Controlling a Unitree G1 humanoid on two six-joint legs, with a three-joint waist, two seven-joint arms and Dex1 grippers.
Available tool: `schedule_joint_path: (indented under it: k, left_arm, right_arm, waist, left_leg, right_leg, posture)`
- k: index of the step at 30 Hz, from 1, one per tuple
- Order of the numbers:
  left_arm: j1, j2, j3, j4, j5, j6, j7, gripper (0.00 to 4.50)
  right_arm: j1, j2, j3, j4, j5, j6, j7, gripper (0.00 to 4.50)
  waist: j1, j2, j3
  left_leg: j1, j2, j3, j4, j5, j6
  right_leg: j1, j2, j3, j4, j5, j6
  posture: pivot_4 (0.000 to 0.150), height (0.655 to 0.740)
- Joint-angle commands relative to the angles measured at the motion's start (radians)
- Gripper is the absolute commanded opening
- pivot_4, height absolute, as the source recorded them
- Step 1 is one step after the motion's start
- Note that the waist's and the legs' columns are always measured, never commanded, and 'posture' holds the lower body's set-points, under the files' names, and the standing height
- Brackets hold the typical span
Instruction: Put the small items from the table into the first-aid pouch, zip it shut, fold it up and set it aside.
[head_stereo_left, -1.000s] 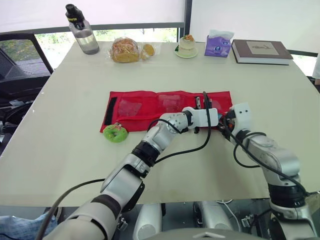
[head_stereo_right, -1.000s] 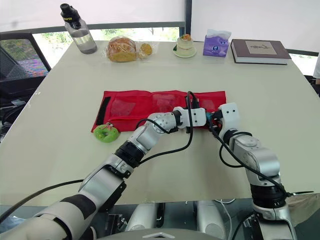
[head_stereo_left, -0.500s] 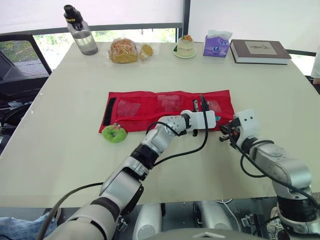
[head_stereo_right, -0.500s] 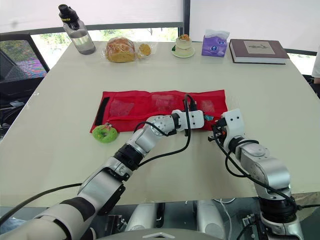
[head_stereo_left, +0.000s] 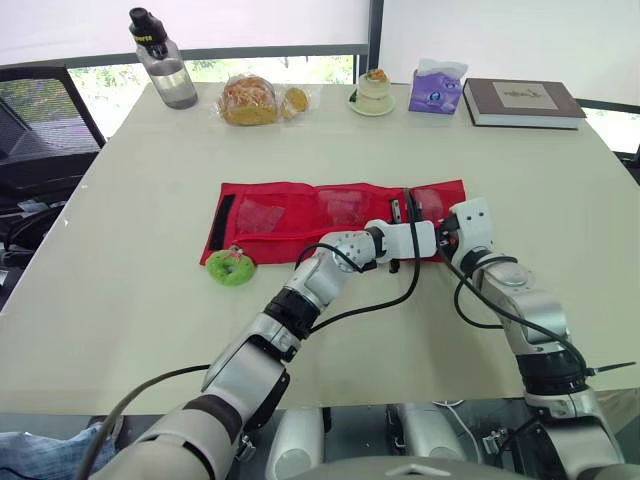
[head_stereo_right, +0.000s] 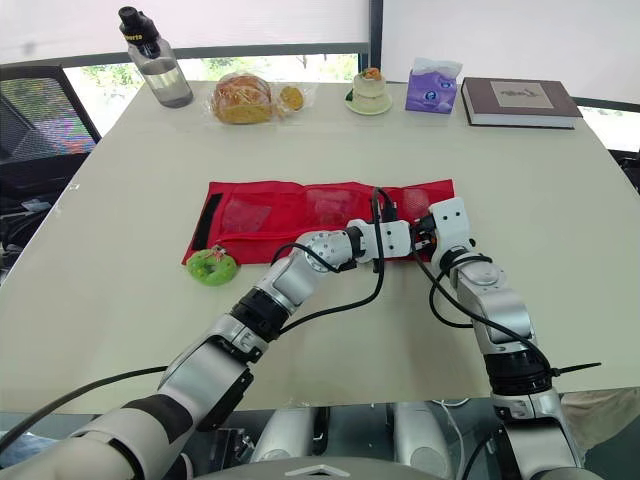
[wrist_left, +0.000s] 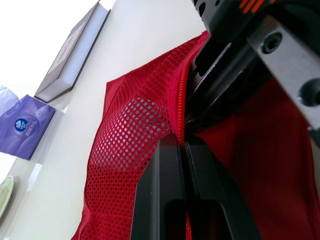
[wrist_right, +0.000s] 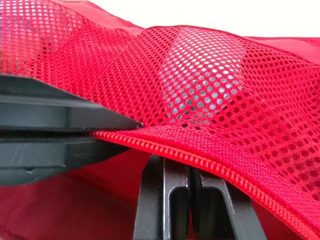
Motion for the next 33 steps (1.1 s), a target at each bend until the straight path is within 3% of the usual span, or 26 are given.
schedule_joint_path:
  k: [1,5,8,12,14,15,16,20,25,33]
  left_arm:
    - [-0.043,-0.024,0.013,0.023,-0.023,-0.024,0.015,0.00]
    - [-0.063,-0.041,0.030,0.059,-0.052,-0.031,0.003,0.00]
    - [-0.060,-0.054,0.061,0.049,-0.120,-0.009,-0.055,0.88]
    - [-0.049,-0.040,0.101,0.000,-0.198,0.014,-0.122,2.94]
    - [-0.035,-0.035,0.149,-0.076,-0.300,0.094,-0.204,3.69]
    - [-0.032,-0.017,0.173,-0.129,-0.360,0.144,-0.265,4.23]
    - [-0.032,0.010,0.192,-0.177,-0.407,0.188,-0.323,4.50]
    - [-0.020,0.143,0.259,-0.341,-0.579,0.372,-0.513,4.50]
    - [0.031,0.321,0.326,-0.466,-0.699,0.515,-0.642,4.50]
    - [0.202,0.591,0.440,-0.667,-0.871,0.667,-0.777,4.50]
  right_arm:
    - [0.090,-0.048,-0.020,-0.187,0.059,0.061,0.071,0.07]
    - [0.192,-0.099,-0.066,-0.347,0.138,0.118,0.131,0.07]
    - [0.250,-0.140,-0.129,-0.434,0.209,0.167,0.170,0.00]
    - [0.286,-0.155,-0.208,-0.480,0.267,0.183,0.176,0.00]
    - [0.294,-0.159,-0.247,-0.474,0.282,0.177,0.174,0.00]
    - [0.288,-0.163,-0.258,-0.461,0.286,0.175,0.175,0.25]
    - [0.277,-0.160,-0.263,-0.446,0.291,0.174,0.173,0.55]
    - [0.213,-0.114,-0.260,-0.344,0.277,0.159,0.127,2.46]
    - [0.154,-0.091,-0.246,-0.229,0.226,0.162,0.060,4.29]
    - [0.102,-0.057,-0.217,-0.091,0.207,0.122,0.079,4.41]
  waist:
    - [-0.002,0.000,0.000]
    - [-0.004,0.000,0.000]
    - [-0.004,0.000,0.000]
    - [-0.006,0.000,0.000]
    - [-0.006,0.000,0.000]
    - [-0.007,0.000,0.000]
    - [-0.008,0.000,0.000]
    - [-0.022,0.001,0.000]
    - [-0.033,0.002,0.000]
    - [-0.032,0.002,0.000]
  left_leg:
    - [0.000,0.000,0.000,0.000,0.000,0.000]
    - [0.000,0.000,0.000,0.001,0.000,0.000]
    - [0.001,0.000,0.000,0.001,0.000,0.000]
    - [0.001,0.000,0.000,0.001,0.000,0.000]
    - [0.001,0.000,0.000,0.001,0.000,0.000]
    - [0.001,0.000,0.000,0.001,0.000,0.000]
    - [0.001,0.000,0.000,0.001,0.000,0.000]
    - [0.002,0.001,0.000,0.000,0.000,0.000]
    - [0.001,0.000,0.000,-0.001,0.000,0.000]
    - [0.002,0.001,0.000,-0.001,0.000,0.000]
  right_leg:
    - [0.000,0.000,0.000,0.000,0.000,0.000]
    - [0.000,0.000,0.000,0.000,0.000,0.000]
    - [0.000,0.000,0.000,0.001,0.000,0.001]
    - [0.000,0.000,0.001,0.000,0.000,0.000]
    - [0.000,0.000,0.001,0.000,0.000,0.000]
    - [0.000,0.000,0.001,0.000,0.000,0.000]
    - [0.000,0.000,0.001,0.000,0.000,0.000]
    - [0.000,0.001,0.001,0.000,0.000,0.000]
    - [0.000,0.000,0.001,0.000,0.000,0.000]
    - [0.000,0.000,0.001,0.000,0.000,0.000]
  posture:
    - [0.150,0.7400]
    - [0.150,0.7400]
    - [0.150,0.7400]
    - [0.150,0.7400]
    - [0.150,0.7400]
    - [0.150,0.7400]
    - [0.150,0.7400]
    - [0.150,0.7400]
    - [0.150,0.7400]
    - [0.150,0.7400]
